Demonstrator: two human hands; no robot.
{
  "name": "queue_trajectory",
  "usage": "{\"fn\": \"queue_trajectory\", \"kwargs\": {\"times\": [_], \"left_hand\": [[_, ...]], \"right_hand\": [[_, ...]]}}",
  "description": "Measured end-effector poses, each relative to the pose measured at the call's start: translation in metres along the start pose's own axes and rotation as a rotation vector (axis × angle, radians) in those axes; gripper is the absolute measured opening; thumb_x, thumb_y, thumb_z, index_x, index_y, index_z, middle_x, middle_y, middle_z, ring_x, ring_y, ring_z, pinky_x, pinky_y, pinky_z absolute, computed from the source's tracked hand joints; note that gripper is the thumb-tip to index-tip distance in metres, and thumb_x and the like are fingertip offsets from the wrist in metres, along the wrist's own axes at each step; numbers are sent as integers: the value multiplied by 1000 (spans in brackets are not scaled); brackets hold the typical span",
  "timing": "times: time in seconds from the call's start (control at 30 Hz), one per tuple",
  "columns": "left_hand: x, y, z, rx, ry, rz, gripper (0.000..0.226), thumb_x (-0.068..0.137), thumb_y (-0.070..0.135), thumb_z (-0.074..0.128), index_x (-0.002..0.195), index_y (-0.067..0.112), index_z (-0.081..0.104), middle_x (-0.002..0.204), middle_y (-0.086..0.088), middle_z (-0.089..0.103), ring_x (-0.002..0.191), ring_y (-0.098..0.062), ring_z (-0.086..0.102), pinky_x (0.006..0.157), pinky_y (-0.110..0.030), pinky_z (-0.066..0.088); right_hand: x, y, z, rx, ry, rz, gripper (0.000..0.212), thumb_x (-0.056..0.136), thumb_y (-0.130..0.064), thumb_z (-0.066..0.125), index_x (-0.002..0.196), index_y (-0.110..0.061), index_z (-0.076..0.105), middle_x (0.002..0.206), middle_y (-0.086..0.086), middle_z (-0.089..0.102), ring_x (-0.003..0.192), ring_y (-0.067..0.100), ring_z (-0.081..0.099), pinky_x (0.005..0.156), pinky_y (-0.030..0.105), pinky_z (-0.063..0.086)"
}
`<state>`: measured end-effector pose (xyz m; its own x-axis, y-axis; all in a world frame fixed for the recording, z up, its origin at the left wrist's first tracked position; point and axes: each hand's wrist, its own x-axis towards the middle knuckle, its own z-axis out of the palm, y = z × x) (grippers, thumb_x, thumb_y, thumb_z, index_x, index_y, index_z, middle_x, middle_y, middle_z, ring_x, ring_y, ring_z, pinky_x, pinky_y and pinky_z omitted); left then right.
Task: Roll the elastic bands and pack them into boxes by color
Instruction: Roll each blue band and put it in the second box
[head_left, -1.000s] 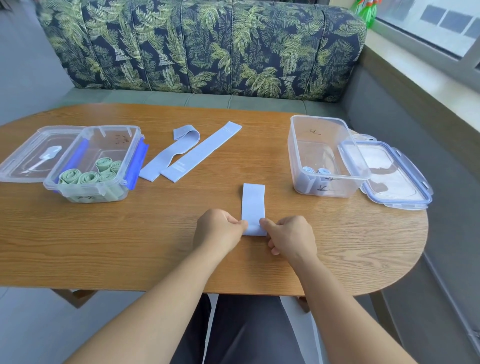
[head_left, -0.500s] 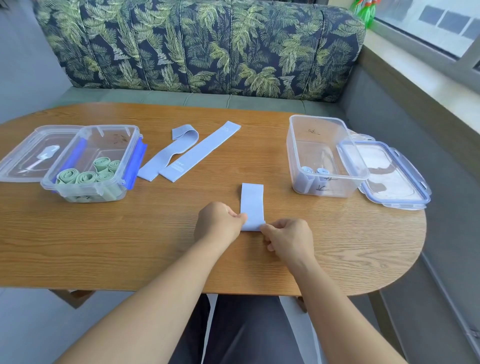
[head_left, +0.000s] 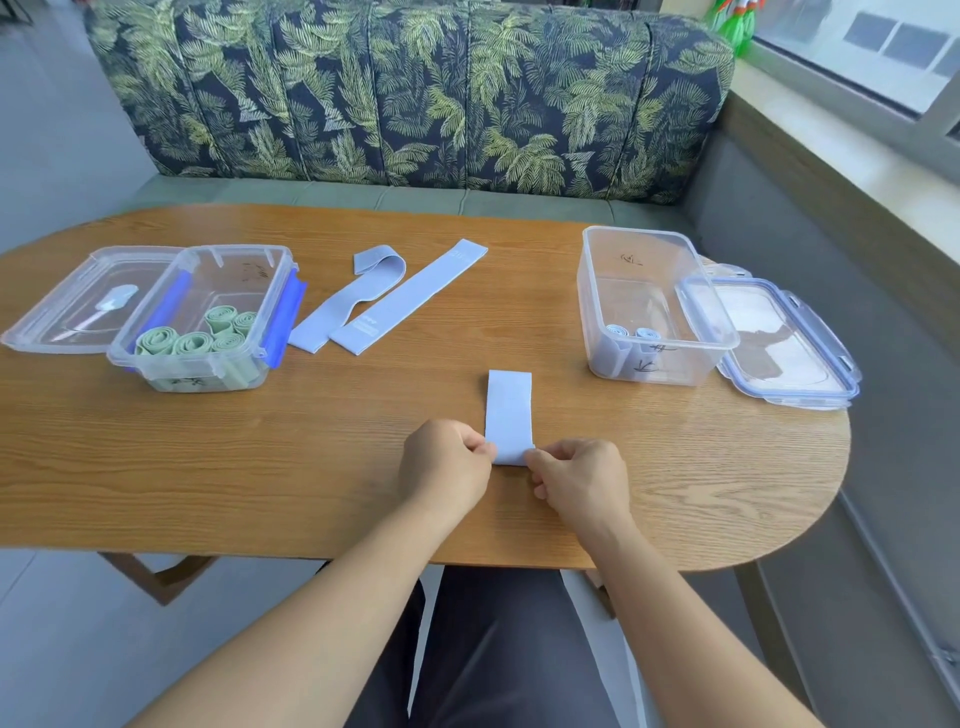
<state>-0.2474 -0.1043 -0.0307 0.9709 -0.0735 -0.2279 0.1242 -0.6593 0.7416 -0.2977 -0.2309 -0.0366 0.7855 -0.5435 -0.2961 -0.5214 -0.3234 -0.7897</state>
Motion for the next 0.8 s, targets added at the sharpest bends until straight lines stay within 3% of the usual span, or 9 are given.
{"fn": "queue_trajectory", "kwargs": {"times": [0.33,0.6,0.8], "left_hand": [[-26,-10,-1,55,-31,24,16,87,26,64,75,20,73,71,5,71,75,-14,67,72,-29,55],[-18,-2,-4,66,-34,-1,15,86,31,66,78,20,71,76,4,71,76,-15,66,73,-32,57],[-10,2,-4,46,-49,-34,12,85,29,68,77,21,72,78,4,71,76,-14,67,69,-29,56]], "right_hand": [[-27,15,-5,-29,-8,-32,23,84,-26,65,62,-22,68,56,2,68,62,18,63,66,35,54],[-18,13,-4,43,-28,46,14,85,-29,66,75,-19,69,55,-1,68,59,15,64,72,39,59],[-12,9,-1,56,-39,66,18,83,-28,65,70,-16,68,53,-1,68,63,23,68,75,48,60]]}}
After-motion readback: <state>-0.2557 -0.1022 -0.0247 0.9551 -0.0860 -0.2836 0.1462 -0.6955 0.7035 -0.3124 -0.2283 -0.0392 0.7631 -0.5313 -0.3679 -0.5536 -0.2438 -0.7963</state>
